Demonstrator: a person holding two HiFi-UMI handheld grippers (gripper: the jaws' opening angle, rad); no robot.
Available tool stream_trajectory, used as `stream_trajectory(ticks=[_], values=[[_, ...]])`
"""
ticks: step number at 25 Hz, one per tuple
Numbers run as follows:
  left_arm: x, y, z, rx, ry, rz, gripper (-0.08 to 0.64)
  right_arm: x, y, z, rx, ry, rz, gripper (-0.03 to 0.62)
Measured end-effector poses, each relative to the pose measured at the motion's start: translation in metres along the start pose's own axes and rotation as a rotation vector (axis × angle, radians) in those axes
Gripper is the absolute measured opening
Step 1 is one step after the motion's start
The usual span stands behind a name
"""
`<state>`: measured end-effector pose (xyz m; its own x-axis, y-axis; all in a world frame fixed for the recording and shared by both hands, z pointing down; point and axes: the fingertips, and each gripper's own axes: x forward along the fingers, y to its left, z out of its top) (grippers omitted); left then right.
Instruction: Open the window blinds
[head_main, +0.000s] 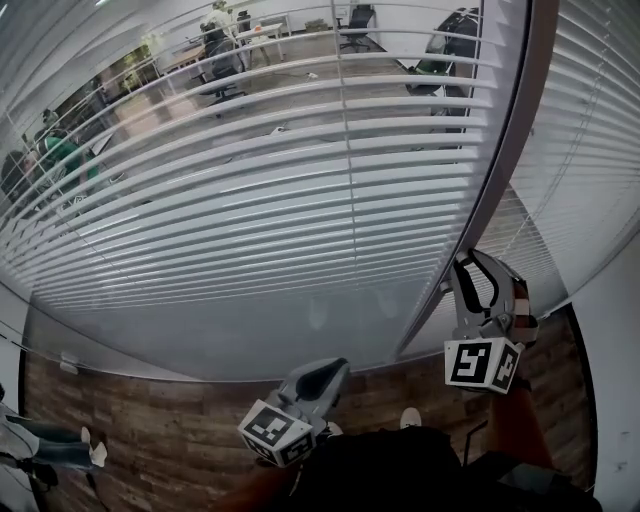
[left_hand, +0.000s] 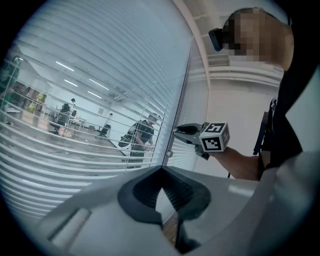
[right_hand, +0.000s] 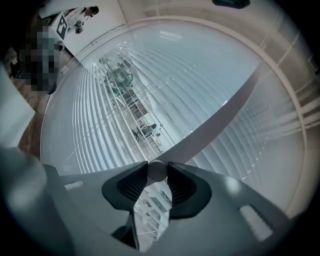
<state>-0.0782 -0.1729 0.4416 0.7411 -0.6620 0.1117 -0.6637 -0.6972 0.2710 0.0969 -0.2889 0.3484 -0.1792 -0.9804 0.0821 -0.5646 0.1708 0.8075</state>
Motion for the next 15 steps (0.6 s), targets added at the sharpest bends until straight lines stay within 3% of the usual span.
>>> stream_trajectory(ticks=[15], values=[[-0.0002, -0.0040, 0.0001, 0.010, -0.004, -0.005, 0.000, -0.0060, -0.0047, 0.0037, 0.133, -0.037, 0.030, 0.171]])
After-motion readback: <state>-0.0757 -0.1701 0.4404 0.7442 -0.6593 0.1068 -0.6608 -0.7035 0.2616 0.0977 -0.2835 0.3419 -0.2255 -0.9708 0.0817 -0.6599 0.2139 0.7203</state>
